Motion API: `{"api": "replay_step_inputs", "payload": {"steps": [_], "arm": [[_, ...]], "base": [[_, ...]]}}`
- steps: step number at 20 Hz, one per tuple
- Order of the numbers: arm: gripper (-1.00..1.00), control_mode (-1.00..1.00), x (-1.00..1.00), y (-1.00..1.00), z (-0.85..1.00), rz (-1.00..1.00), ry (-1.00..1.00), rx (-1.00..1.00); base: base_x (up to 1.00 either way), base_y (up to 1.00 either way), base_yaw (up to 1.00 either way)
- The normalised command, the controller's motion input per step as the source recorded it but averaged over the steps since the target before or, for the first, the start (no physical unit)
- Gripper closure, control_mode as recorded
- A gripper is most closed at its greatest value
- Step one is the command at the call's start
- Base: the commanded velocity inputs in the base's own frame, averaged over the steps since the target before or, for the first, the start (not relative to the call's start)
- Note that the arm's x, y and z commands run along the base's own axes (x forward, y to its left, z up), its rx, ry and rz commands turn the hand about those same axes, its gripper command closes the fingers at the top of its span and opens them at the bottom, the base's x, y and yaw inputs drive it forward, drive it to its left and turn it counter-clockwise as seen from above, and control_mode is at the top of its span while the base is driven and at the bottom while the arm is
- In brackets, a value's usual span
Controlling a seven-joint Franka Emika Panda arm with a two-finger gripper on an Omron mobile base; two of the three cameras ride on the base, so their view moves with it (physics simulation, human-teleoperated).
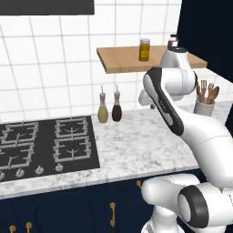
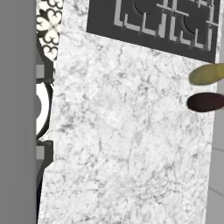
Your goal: Navigate to the microwave.
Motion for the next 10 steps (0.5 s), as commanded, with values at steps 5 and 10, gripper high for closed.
{"api": "replay_step_inputs", "payload": {"steps": [5,10], "arm": [[-1.00,-1.00,-0.45,0.00,-0.08,0.00,0.00,0.00],[-1.00,-1.00,-0.86,0.00,-0.31,0.00,-0.01,0.00]], "base": [[0.00,0.00,0.00],[0.00,0.00,0.00]]}}
